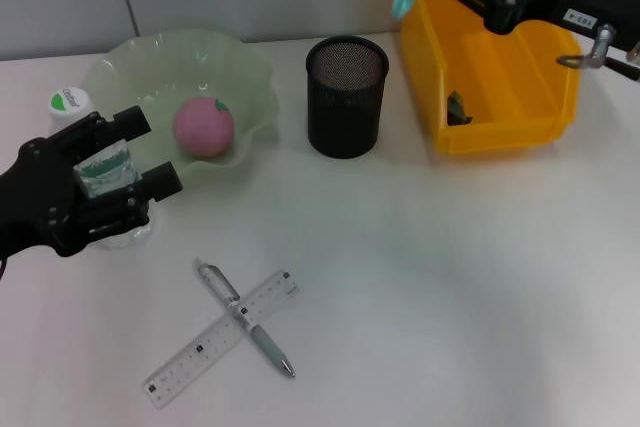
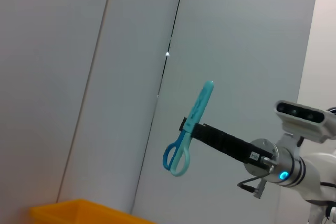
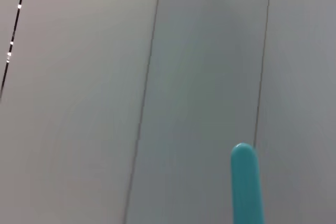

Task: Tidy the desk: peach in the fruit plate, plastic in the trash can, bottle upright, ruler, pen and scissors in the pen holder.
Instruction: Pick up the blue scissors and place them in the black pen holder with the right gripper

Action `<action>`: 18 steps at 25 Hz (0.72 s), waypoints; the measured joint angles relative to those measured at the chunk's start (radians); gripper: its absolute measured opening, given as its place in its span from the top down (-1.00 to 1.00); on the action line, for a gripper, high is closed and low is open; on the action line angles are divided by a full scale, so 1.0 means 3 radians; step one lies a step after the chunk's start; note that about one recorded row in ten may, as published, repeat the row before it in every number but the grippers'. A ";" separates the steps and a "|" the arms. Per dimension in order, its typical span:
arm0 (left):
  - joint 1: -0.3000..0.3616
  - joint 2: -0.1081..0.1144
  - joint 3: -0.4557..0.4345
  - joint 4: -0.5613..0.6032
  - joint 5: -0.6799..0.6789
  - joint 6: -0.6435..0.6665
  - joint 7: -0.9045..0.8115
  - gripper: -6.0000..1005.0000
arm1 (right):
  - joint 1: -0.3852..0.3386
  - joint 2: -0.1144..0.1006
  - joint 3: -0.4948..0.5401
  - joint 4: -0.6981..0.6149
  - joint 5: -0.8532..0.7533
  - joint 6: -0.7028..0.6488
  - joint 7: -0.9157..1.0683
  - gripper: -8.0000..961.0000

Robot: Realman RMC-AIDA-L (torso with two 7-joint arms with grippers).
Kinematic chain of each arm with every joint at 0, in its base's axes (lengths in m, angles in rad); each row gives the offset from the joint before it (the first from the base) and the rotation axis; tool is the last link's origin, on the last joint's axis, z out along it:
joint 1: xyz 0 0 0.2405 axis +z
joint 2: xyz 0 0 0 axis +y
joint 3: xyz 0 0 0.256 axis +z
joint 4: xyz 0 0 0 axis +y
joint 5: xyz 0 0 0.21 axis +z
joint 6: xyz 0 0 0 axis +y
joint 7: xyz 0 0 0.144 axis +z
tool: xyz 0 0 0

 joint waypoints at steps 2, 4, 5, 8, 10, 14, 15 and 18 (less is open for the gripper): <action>-0.0001 0.0000 0.0000 0.0000 -0.0004 -0.0005 -0.0009 -0.71 | 0.0000 0.0004 -0.0002 0.0017 0.0015 0.0048 -0.0196 0.52; -0.0007 0.0000 0.0000 0.0000 -0.0023 -0.0009 -0.0029 -0.71 | 0.0000 0.0009 -0.0007 0.0021 0.0019 0.0120 -0.0341 0.52; -0.0007 0.0000 0.0004 0.0000 -0.0033 -0.0009 -0.0038 -0.71 | 0.0000 0.0010 -0.0007 0.0023 0.0022 0.0158 -0.0416 0.52; -0.0010 0.0000 0.0008 -0.0010 -0.0058 -0.0009 -0.0057 -0.71 | -0.0002 0.0011 -0.0008 0.0043 0.0119 0.0239 -0.0663 0.52; -0.0010 0.0002 0.0001 -0.0030 -0.0059 -0.0009 -0.0065 -0.71 | -0.0007 0.0011 -0.0021 0.0064 0.0190 0.0264 -0.0845 0.52; -0.0010 0.0004 -0.0001 -0.0036 -0.0059 -0.0009 -0.0071 -0.71 | -0.0010 0.0008 -0.0033 0.0061 0.0207 0.0307 -0.1150 0.52; -0.0010 0.0004 -0.0001 -0.0036 -0.0059 -0.0009 -0.0071 -0.71 | -0.0010 0.0000 -0.0034 0.0053 0.0207 0.0317 -0.1238 0.52; -0.0006 0.0005 -0.0001 -0.0039 -0.0059 -0.0006 -0.0084 -0.71 | -0.0022 -0.0006 -0.0039 0.0044 0.0207 0.0343 -0.1580 0.52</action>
